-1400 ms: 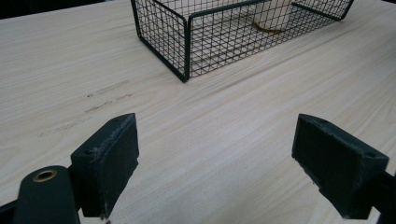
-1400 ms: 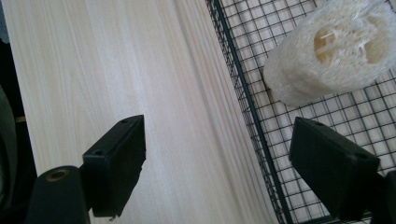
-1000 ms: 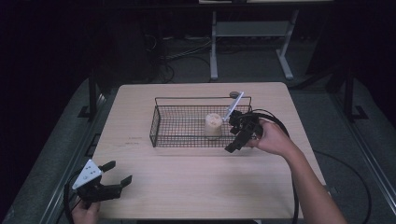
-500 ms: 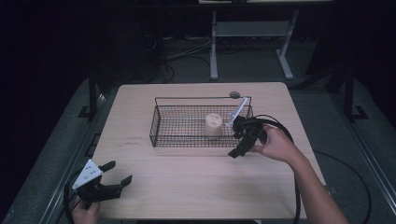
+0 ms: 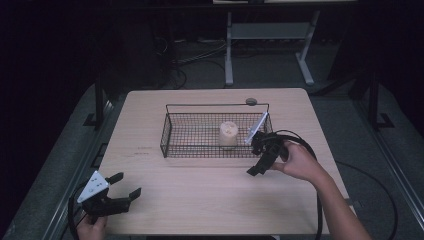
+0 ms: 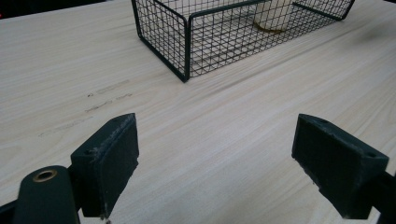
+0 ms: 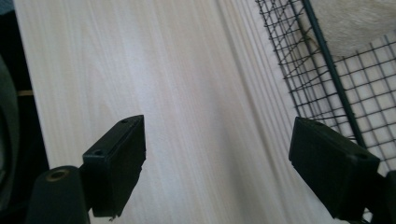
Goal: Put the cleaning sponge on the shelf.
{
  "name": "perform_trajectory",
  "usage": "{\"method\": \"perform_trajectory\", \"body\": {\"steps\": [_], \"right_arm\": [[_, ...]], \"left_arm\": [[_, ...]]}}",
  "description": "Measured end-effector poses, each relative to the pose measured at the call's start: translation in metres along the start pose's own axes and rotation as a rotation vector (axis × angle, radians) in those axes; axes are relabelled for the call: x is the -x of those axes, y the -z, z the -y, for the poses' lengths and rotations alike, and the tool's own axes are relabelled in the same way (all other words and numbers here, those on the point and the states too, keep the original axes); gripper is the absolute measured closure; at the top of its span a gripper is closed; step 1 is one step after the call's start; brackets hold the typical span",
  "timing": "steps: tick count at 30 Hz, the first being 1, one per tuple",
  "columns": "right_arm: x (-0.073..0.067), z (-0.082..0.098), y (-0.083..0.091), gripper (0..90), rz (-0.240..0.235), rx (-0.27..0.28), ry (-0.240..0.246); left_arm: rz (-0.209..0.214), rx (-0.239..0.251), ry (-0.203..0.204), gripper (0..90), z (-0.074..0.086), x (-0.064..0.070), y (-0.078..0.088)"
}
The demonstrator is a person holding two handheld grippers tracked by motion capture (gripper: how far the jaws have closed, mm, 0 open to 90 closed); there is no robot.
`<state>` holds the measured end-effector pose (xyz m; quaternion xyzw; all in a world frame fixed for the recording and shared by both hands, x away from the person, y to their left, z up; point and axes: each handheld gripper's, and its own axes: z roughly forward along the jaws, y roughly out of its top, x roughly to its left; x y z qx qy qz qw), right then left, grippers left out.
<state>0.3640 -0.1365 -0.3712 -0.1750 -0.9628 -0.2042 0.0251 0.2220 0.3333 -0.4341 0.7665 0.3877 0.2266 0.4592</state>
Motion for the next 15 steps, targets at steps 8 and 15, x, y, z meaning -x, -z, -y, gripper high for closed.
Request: {"method": "perform_trajectory", "body": {"steps": [8,15], "right_arm": [[-0.003,0.008,-0.002,18.2,-0.006,0.009,-0.01],[-0.005,0.014,-0.003,18.3,0.0,0.008,-0.011]], "left_arm": [[0.0,-0.003,-0.003,14.0,0.0,0.0,0.0],[-0.001,-0.001,-0.001,13.9,0.0,0.0,0.0]]}}
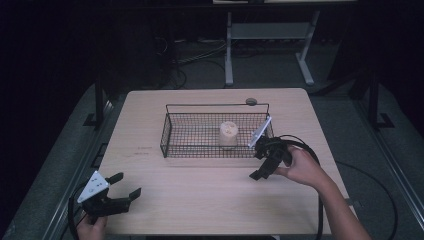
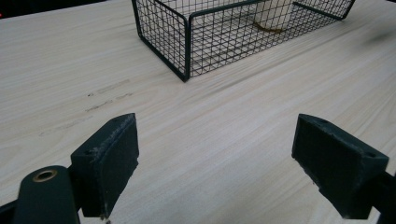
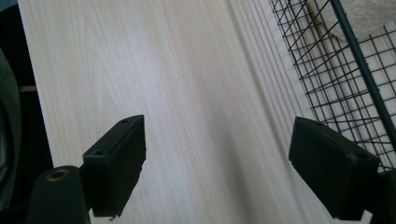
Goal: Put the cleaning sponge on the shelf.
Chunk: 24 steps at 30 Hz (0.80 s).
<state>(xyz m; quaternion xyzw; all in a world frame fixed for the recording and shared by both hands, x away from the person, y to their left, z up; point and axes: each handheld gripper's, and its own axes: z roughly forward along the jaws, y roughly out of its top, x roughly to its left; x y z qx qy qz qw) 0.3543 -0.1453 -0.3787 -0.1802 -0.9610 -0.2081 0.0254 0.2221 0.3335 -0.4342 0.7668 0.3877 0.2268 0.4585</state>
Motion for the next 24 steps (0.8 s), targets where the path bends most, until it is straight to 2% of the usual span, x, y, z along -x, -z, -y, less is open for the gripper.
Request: {"method": "perform_trajectory", "body": {"steps": [6,16,24], "right_arm": [[-0.003,0.009,-0.004,18.2,0.0,-0.004,-0.007],[-0.009,0.026,-0.005,18.3,-0.003,0.027,-0.025],[-0.012,0.035,-0.006,18.4,-0.002,0.028,-0.034]], "left_arm": [[0.0,-0.002,-0.002,14.0,0.0,0.0,0.0],[0.001,0.0,-0.004,14.0,0.0,0.001,0.0],[0.001,0.0,-0.005,13.9,0.0,0.001,0.0]]}}
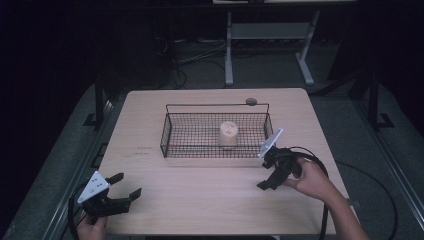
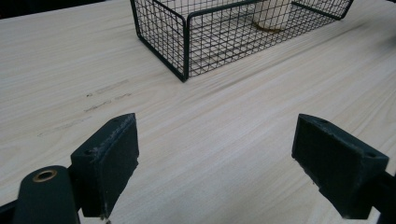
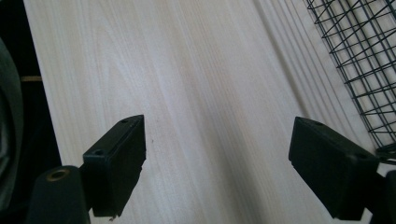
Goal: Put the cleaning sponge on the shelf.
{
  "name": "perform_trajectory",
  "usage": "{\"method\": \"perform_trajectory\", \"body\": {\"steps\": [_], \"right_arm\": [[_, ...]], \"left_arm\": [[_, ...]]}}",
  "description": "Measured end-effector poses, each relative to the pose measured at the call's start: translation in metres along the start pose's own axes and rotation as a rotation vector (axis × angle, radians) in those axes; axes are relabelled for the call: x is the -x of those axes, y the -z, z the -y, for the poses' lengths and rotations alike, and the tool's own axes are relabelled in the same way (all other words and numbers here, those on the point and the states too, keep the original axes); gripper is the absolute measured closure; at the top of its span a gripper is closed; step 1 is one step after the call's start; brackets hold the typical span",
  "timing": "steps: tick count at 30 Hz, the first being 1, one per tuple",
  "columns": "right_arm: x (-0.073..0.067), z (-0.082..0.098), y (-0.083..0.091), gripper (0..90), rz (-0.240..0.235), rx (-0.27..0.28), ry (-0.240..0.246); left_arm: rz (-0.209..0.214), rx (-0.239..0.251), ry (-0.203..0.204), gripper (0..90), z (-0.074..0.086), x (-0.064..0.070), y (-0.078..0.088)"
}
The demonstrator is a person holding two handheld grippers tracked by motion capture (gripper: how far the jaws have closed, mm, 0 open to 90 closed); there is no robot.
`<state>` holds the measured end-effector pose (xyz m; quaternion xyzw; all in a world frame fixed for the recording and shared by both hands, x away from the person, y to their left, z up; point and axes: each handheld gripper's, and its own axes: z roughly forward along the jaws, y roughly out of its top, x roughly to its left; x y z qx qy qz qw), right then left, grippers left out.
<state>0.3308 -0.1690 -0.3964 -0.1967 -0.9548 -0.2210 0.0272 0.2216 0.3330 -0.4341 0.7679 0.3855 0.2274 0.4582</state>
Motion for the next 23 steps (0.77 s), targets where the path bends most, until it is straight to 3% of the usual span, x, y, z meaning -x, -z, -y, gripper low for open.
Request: {"method": "perform_trajectory", "body": {"steps": [23], "right_arm": [[-0.014,0.022,-0.004,18.5,0.006,0.028,-0.004]], "left_arm": [[0.002,-0.002,-0.003,13.9,0.0,0.002,-0.001]]}}
